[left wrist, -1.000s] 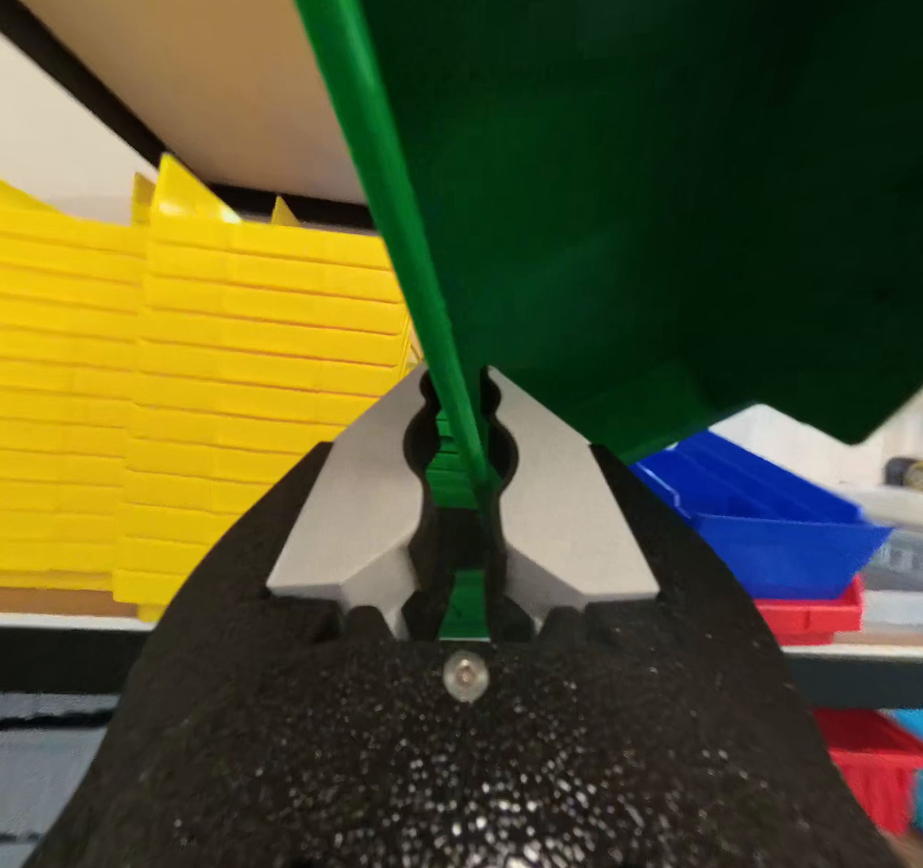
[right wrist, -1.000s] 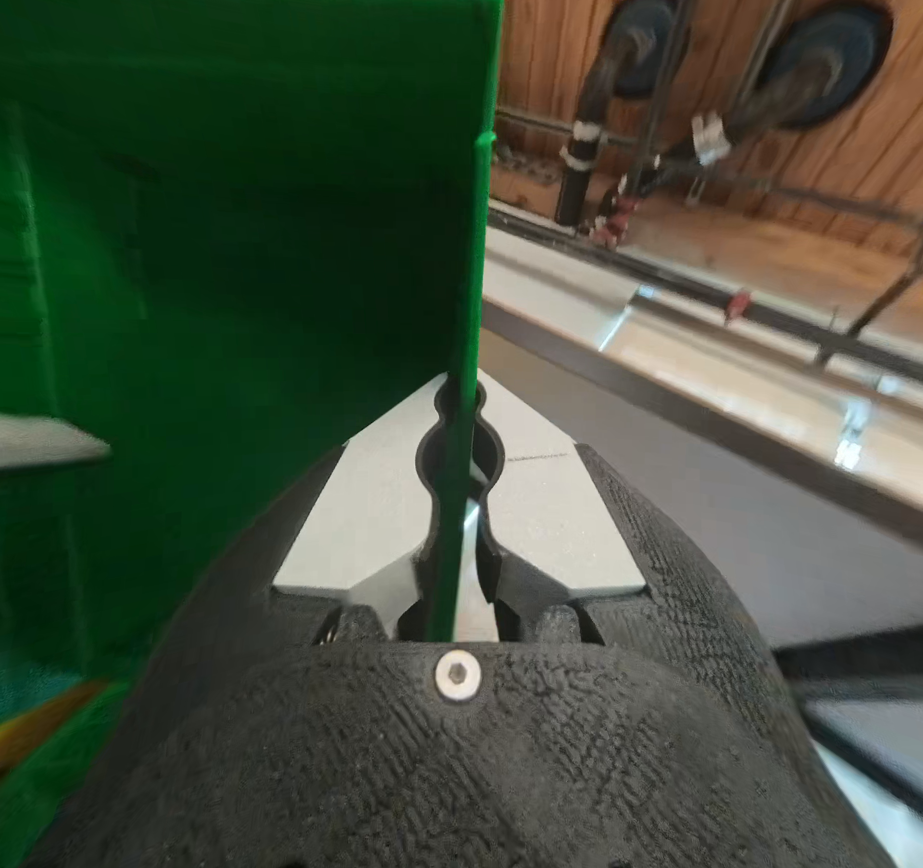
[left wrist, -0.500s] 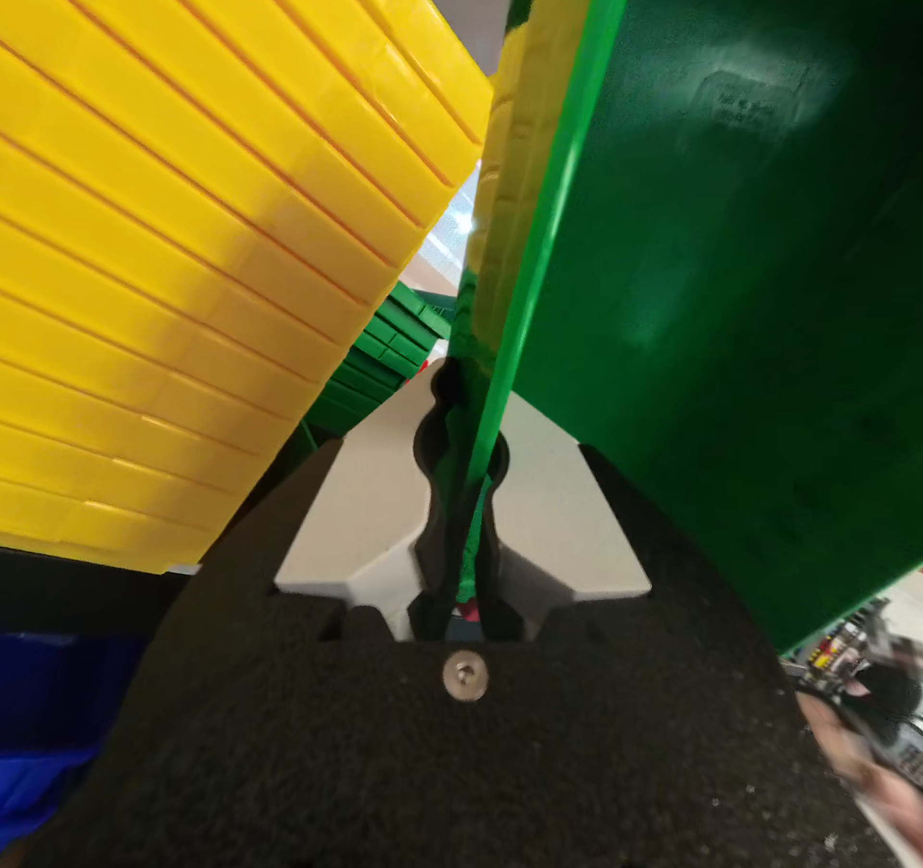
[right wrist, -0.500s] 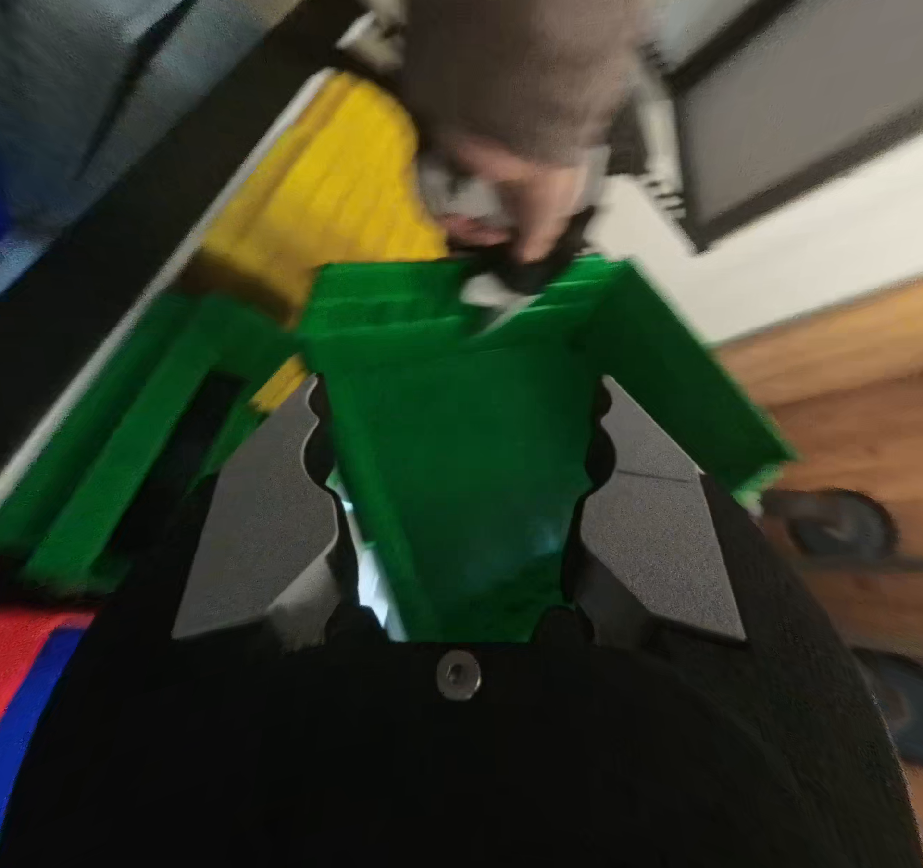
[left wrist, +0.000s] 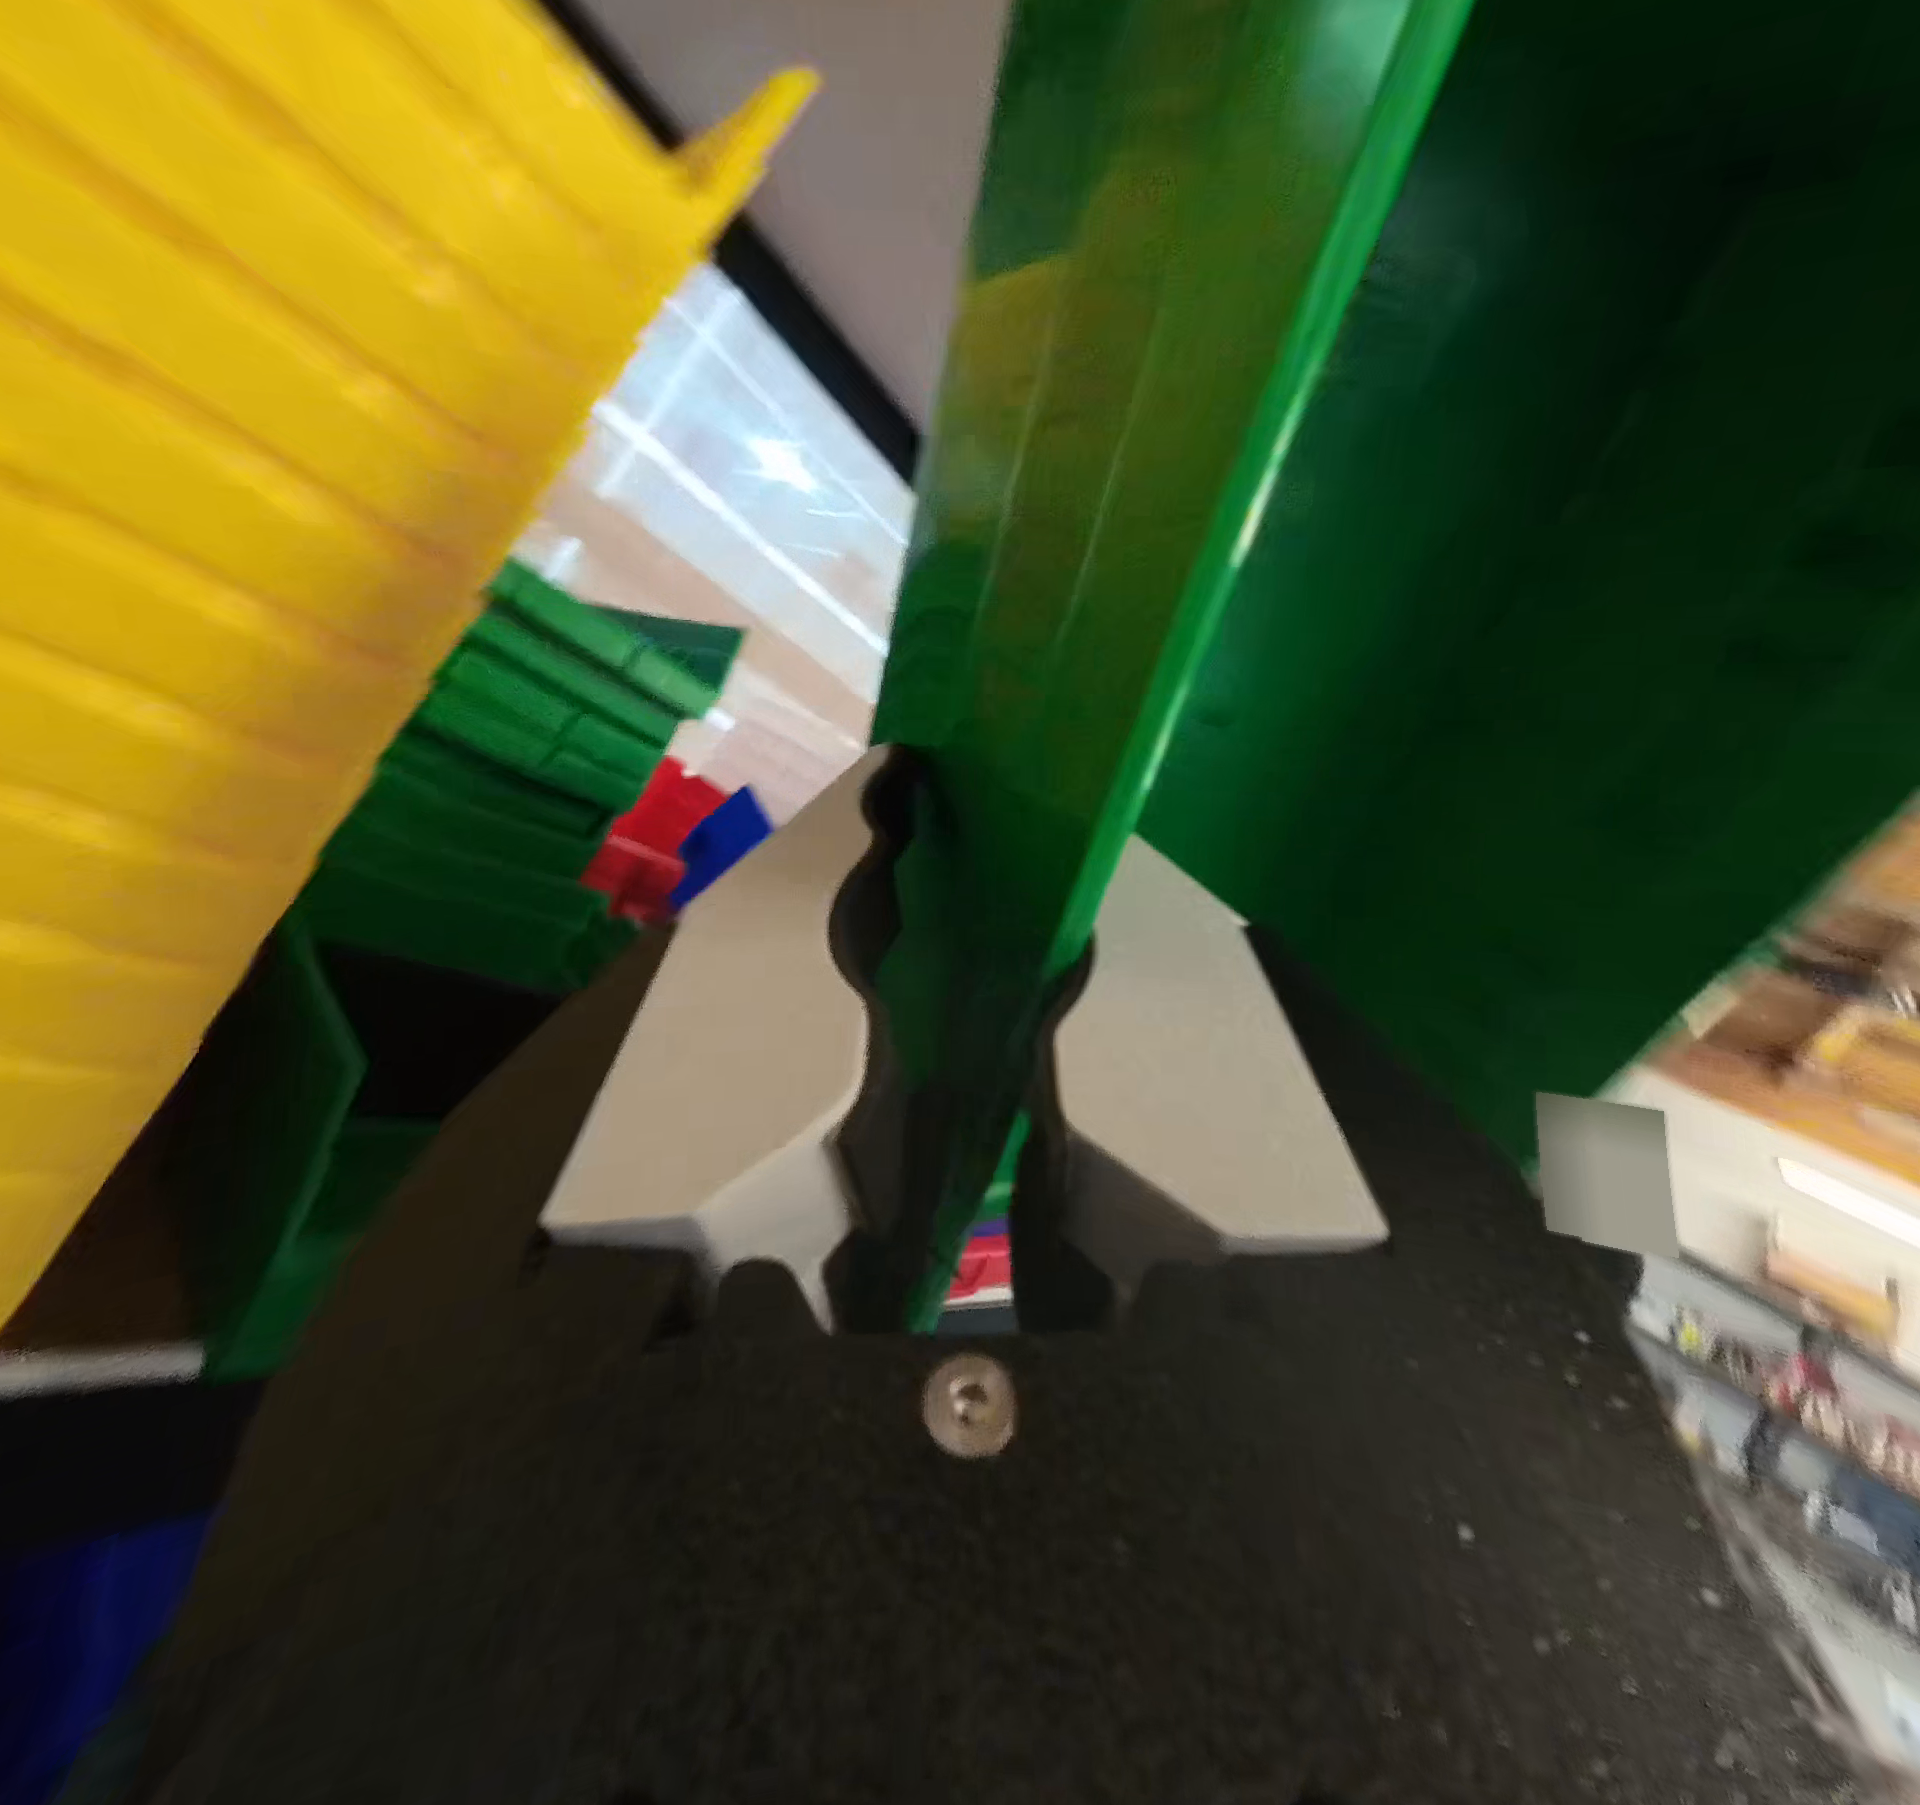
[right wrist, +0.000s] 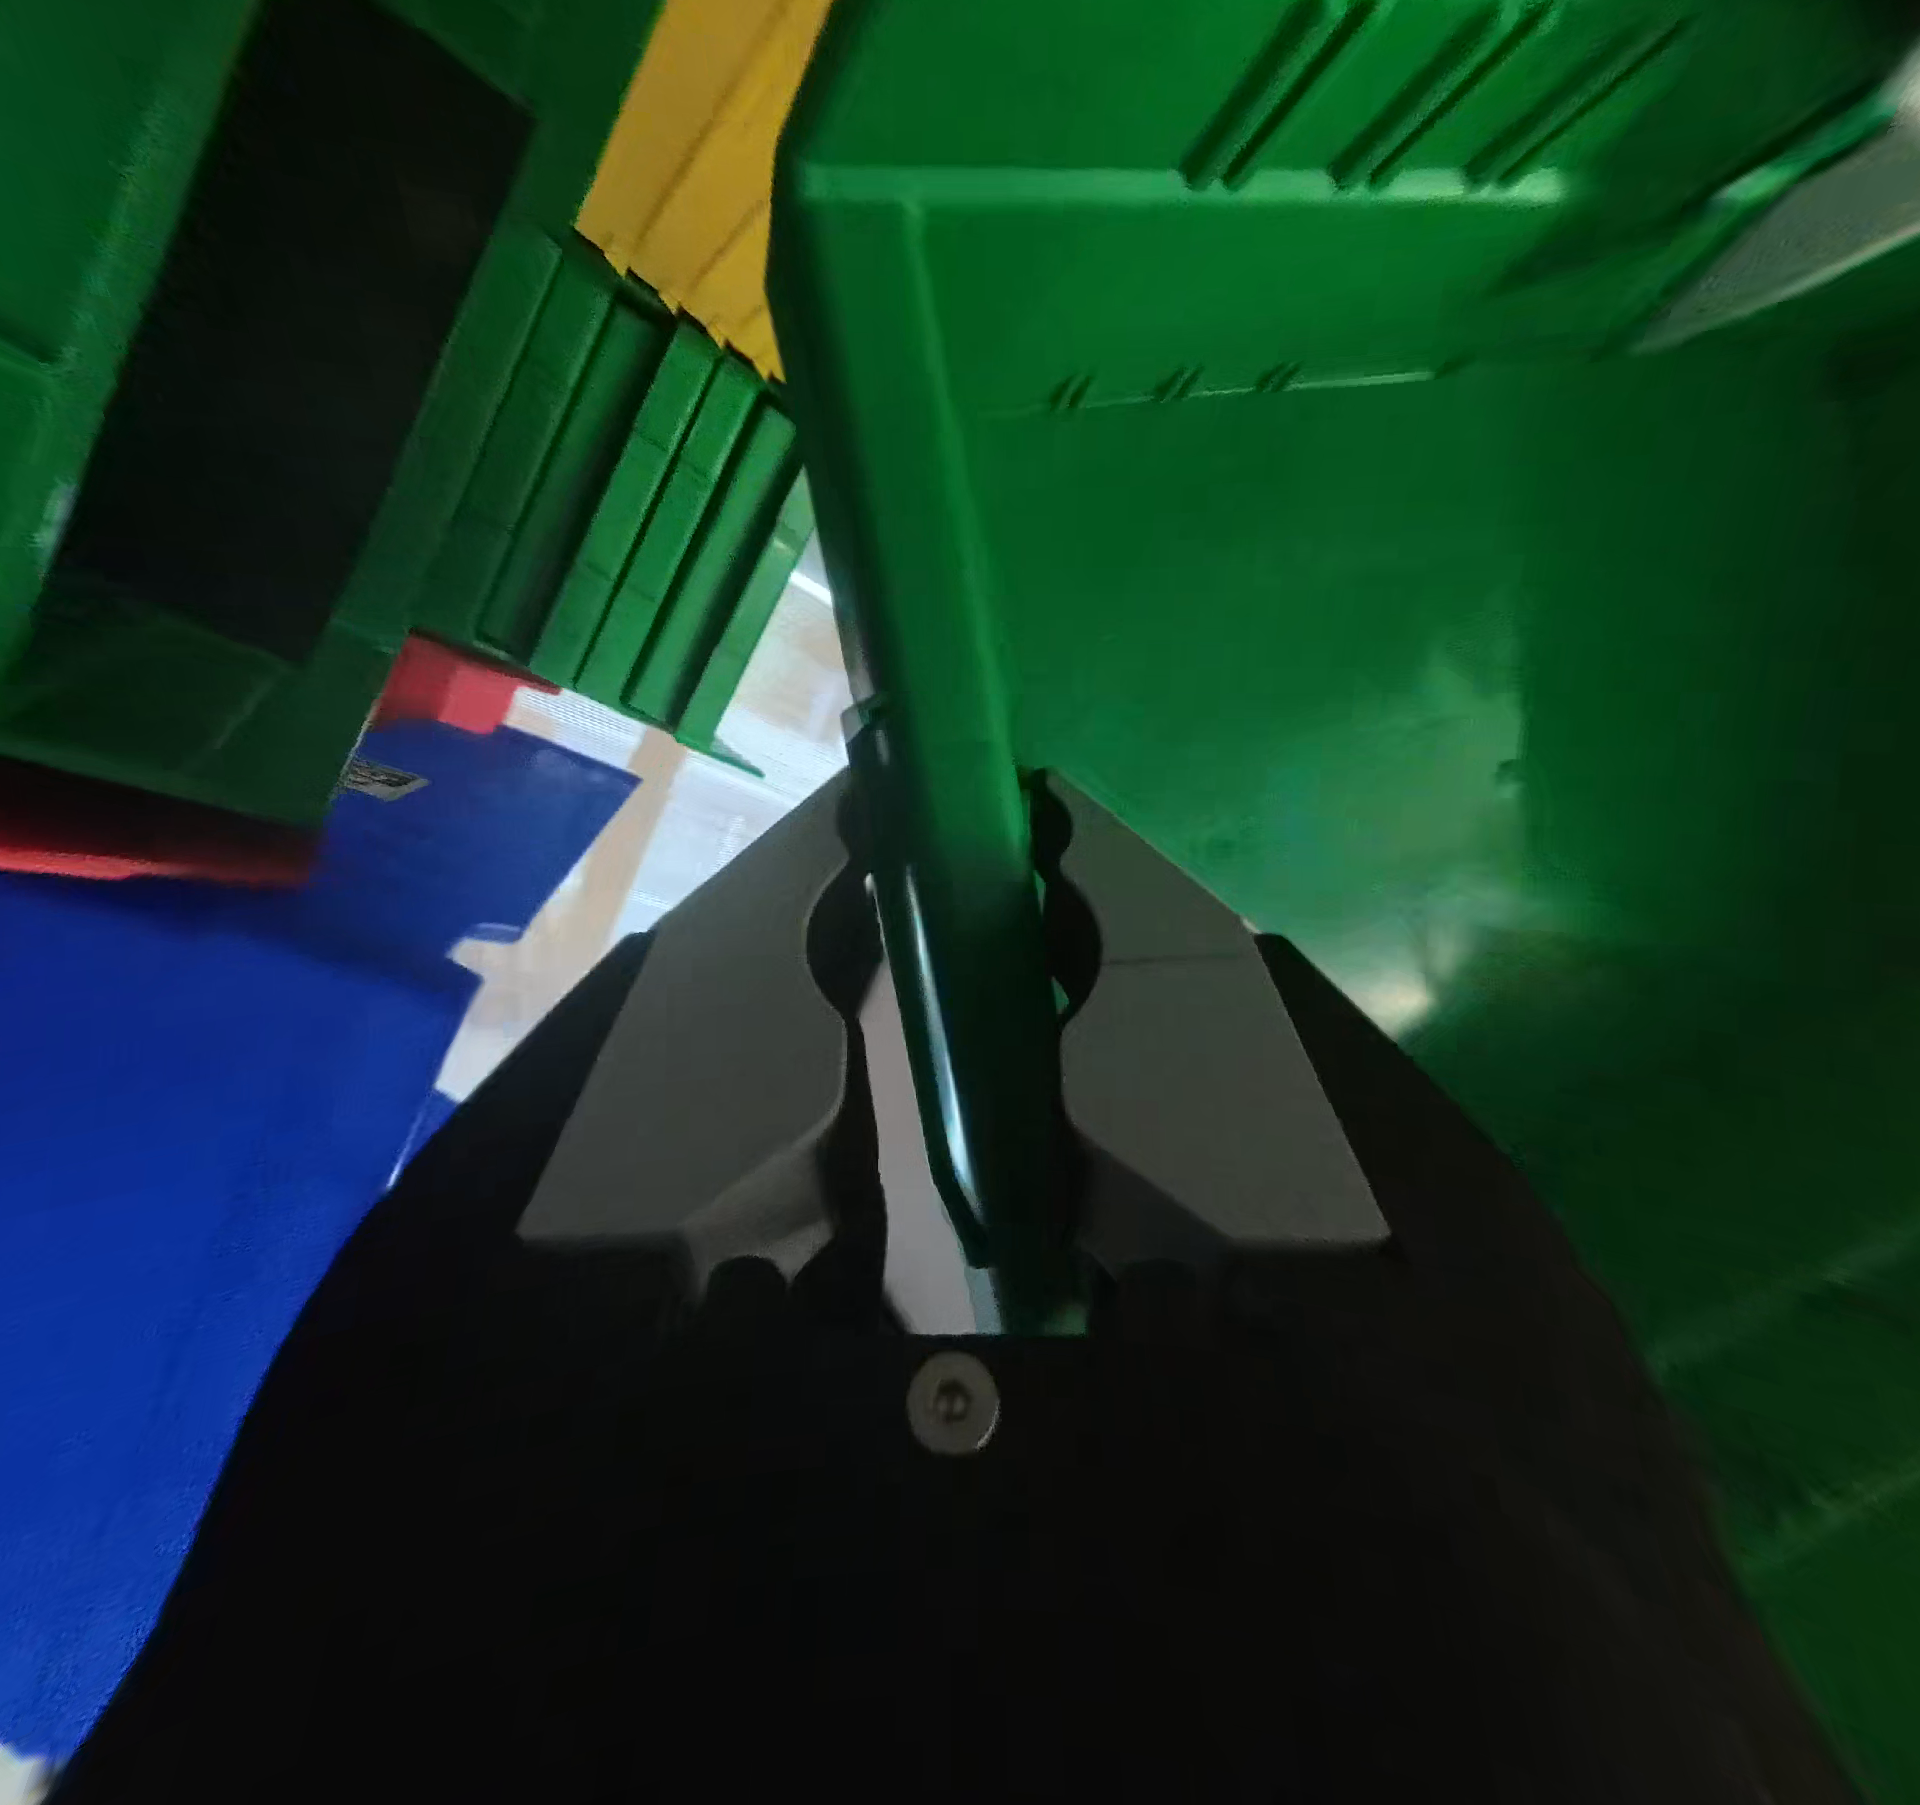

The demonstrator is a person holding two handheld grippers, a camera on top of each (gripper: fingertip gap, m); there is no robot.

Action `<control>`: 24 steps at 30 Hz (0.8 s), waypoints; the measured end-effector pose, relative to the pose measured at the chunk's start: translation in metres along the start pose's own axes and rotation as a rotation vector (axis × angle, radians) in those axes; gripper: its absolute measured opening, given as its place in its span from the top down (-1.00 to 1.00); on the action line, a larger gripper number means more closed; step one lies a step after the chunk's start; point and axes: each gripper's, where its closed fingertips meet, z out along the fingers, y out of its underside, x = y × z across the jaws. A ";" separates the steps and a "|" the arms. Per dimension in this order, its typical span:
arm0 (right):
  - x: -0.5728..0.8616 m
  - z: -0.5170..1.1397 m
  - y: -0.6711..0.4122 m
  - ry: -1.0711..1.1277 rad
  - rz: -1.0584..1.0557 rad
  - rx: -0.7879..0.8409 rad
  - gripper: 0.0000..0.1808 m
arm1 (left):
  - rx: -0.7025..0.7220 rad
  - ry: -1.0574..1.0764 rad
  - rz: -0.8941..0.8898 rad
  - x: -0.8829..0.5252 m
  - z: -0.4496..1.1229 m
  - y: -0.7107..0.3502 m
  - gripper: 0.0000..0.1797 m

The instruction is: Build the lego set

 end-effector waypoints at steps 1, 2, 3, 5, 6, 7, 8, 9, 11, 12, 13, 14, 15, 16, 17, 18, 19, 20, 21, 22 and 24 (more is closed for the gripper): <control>0.006 0.001 0.006 -0.017 0.047 0.016 0.71 | -0.021 0.050 0.032 0.018 0.001 -0.006 0.55; 0.014 0.000 0.010 -0.022 0.083 0.048 0.72 | -0.038 0.084 0.050 0.033 0.000 -0.014 0.20; 0.022 -0.002 0.015 -0.035 0.140 0.070 0.73 | -0.051 0.126 0.083 0.048 -0.003 -0.021 0.00; 0.038 -0.006 0.027 -0.104 0.286 0.100 0.74 | -0.025 0.142 0.175 0.065 -0.019 -0.037 -0.06; 0.046 -0.006 0.033 -0.160 0.358 0.124 0.74 | -0.011 0.131 0.223 0.068 -0.028 -0.043 -0.06; 0.052 -0.005 0.041 -0.220 0.432 0.142 0.74 | 0.003 0.120 0.266 0.070 -0.039 -0.047 -0.06; 0.058 -0.002 0.049 -0.275 0.481 0.160 0.75 | 0.012 0.112 0.302 0.070 -0.050 -0.047 -0.06; 0.063 0.002 0.056 -0.324 0.527 0.173 0.75 | 0.020 0.103 0.327 0.069 -0.061 -0.046 -0.06; 0.069 0.015 0.071 -0.409 0.587 0.193 0.75 | 0.033 0.108 0.344 0.064 -0.083 -0.039 -0.02; 0.071 0.023 0.079 -0.452 0.616 0.194 0.75 | 0.042 0.107 0.337 0.058 -0.091 -0.035 -0.01; 0.072 0.033 0.086 -0.496 0.643 0.197 0.75 | 0.050 0.105 0.326 0.052 -0.100 -0.031 -0.01; 0.072 0.042 0.092 -0.539 0.667 0.205 0.75 | 0.060 0.094 0.312 0.044 -0.108 -0.028 -0.01; 0.071 0.054 0.096 -0.575 0.693 0.217 0.75 | 0.081 0.074 0.303 0.035 -0.116 -0.026 0.01; 0.070 0.068 0.100 -0.603 0.719 0.224 0.75 | 0.109 0.055 0.302 0.026 -0.122 -0.026 0.05; 0.066 0.084 0.104 -0.629 0.735 0.224 0.75 | 0.128 0.040 0.307 0.018 -0.127 -0.025 0.07; 0.061 0.101 0.108 -0.662 0.744 0.217 0.75 | 0.132 0.022 0.312 0.009 -0.129 -0.023 0.07; 0.054 0.119 0.111 -0.696 0.749 0.206 0.75 | 0.129 0.006 0.314 0.001 -0.130 -0.020 0.06; 0.046 0.136 0.112 -0.727 0.757 0.196 0.75 | 0.125 -0.001 0.320 -0.006 -0.130 -0.018 0.05; 0.038 0.153 0.112 -0.756 0.763 0.191 0.75 | 0.124 -0.009 0.329 -0.013 -0.130 -0.016 0.05; 0.031 0.170 0.111 -0.781 0.766 0.191 0.75 | 0.129 -0.013 0.342 -0.018 -0.129 -0.016 0.06; 0.015 0.204 0.106 -0.813 0.770 0.201 0.75 | 0.151 -0.032 0.385 -0.030 -0.127 -0.017 0.09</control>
